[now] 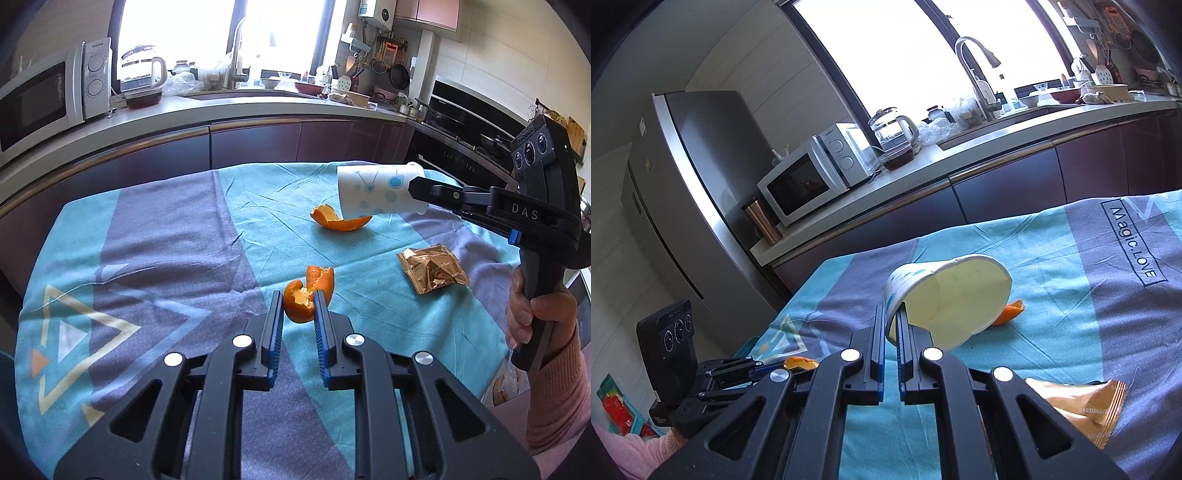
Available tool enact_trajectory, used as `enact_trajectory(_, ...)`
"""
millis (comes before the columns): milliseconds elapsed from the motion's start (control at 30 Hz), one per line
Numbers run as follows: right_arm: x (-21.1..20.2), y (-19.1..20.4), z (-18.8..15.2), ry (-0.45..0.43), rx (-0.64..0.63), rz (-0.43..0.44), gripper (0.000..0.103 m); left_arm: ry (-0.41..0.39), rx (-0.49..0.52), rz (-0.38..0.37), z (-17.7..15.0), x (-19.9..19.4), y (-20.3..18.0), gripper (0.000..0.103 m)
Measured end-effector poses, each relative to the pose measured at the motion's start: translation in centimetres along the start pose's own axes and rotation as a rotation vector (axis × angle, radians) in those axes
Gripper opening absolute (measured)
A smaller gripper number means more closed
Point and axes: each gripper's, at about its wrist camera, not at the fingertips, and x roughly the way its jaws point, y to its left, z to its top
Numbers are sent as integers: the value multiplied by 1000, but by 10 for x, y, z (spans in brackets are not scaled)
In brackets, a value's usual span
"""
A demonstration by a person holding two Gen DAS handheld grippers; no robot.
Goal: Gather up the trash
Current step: 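Lift the orange peel and dotted cup and carry them toward the teal bin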
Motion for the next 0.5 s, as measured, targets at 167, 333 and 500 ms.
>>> enact_trajectory(167, 7, 16, -9, 23, -9, 40, 5, -12, -30, 20, -12, -23, 17, 17)
enact_trajectory(333, 17, 31, -17, 49, -14, 78, 5, -36, -64, 35, -23, -46, 31, 17)
enact_trajectory(500, 25, 47, -24, 71, -24, 111, 5, -56, -99, 52, -33, -66, 45, 17)
